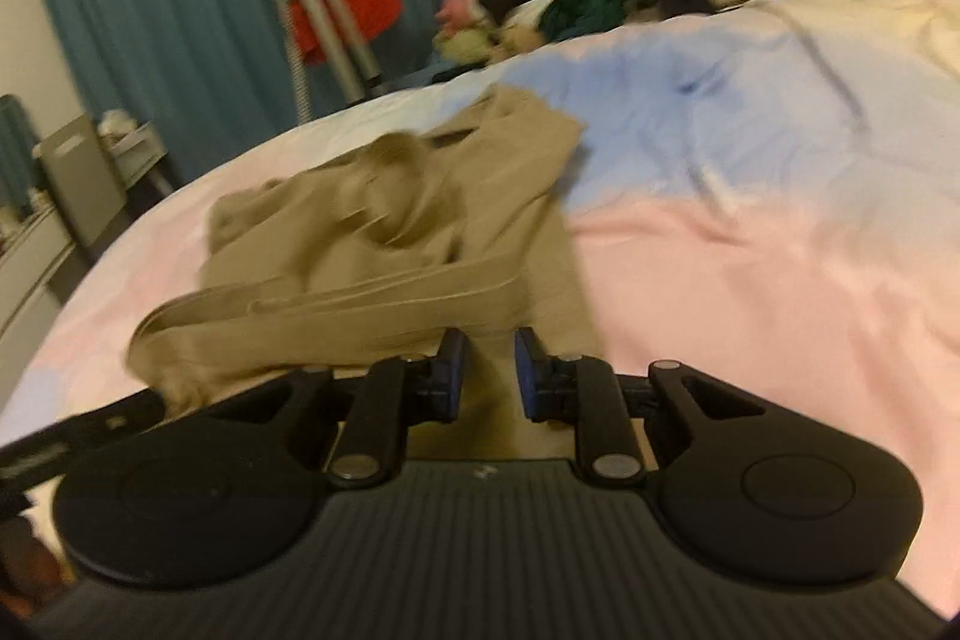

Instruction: Fold clothes

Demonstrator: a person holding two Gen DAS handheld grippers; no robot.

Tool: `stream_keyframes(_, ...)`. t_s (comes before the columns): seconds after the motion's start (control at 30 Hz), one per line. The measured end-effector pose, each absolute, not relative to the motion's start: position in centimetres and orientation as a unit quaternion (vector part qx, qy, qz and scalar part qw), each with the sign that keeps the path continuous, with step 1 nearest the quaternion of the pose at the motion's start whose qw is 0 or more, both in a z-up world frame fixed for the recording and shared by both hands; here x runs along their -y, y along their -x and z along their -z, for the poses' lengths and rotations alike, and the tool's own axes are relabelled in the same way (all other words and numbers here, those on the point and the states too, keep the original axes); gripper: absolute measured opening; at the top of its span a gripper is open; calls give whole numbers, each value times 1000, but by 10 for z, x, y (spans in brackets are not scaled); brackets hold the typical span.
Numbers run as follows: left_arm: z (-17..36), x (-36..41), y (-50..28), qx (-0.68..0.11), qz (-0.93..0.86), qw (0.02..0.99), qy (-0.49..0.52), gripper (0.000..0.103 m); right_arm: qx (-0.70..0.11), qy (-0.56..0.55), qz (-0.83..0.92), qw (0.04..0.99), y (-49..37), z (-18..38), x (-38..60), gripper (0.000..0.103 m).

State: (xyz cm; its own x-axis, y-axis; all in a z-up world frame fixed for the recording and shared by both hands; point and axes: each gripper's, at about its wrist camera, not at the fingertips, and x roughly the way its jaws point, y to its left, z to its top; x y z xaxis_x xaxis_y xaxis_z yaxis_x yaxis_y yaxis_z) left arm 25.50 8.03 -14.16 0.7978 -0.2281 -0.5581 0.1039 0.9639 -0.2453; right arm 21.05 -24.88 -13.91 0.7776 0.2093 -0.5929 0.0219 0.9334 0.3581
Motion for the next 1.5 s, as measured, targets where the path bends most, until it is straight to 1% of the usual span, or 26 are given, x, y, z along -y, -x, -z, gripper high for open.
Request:
stream_keyframes(0.07,138,-81,-255,-306,101,941,108,58,-325,-176,-43,928,-211,138,251,23)
stream_keyframes(0.1,135,-79,-253,-301,109,941,107,60,-322,-177,-40,929,-211,138,252,23)
stream_keyframes(0.23,132,-67,-248,-299,128,942,84,62,-314,-177,-26,932,-212,137,256,24)
stream_keyframes(0.27,134,-66,-249,-307,127,939,89,62,-325,-165,-30,931,-214,140,251,24)
stream_keyframes(0.33,138,-68,-250,-326,132,930,109,62,-338,-154,-35,928,-215,146,245,23)
stream_keyframes(0.43,144,-71,-252,-348,134,919,129,61,-334,-155,-35,929,-210,142,246,24)
stream_keyframes(0.5,147,-73,-254,-357,129,915,136,57,-325,-171,-40,929,-200,134,253,25)
stream_keyframes(0.57,150,-76,-255,-362,128,911,151,55,-319,-187,-43,928,-188,126,261,36)
stream_keyframes(0.6,151,-77,-255,-364,129,909,158,49,-318,-192,-40,928,-183,124,266,47)
stream_keyframes(0.63,152,-78,-255,-365,131,907,163,44,-317,-198,-38,927,-179,124,269,52)
stream_keyframes(0.67,153,-78,-256,-370,134,903,172,32,-319,-204,-37,925,-177,124,273,52)
stream_keyframes(0.7,154,-79,-257,-375,137,899,180,22,-322,-209,-35,923,-176,125,276,52)
stream_keyframes(0.8,150,-81,-253,-367,129,902,185,10,-346,-209,-23,914,-188,135,278,52)
stream_keyframes(0.87,145,-81,-248,-357,128,907,182,7,-362,-207,-17,909,-195,144,278,50)
stream_keyframes(0.9,142,-82,-245,-352,126,909,184,6,-361,-209,-18,909,-196,146,278,43)
stream_keyframes(0.93,138,-83,-242,-346,125,911,186,6,-360,-210,-19,909,-196,147,278,31)
stream_keyframes(0.97,134,-83,-238,-341,124,913,188,6,-359,-211,-19,909,-196,147,278,26)
stream_keyframes(1.0,130,-84,-236,-336,122,914,190,6,-357,-213,-18,910,-194,146,278,23)
stream_keyframes(1.23,142,-78,-243,-361,113,912,159,7,-362,-198,-10,911,-199,152,276,23)
stream_keyframes(1.3,145,-76,-245,-368,110,911,150,10,-359,-190,-7,914,-197,150,274,24)
stream_keyframes(1.33,144,-75,-245,-367,112,912,145,12,-357,-186,-5,915,-196,148,272,25)
stream_keyframes(1.43,130,-74,-235,-360,123,915,136,25,-345,-181,-2,921,-184,136,270,25)
stream_keyframes(1.5,116,-73,-219,-345,130,920,131,48,-329,-175,-7,928,-172,124,268,26)
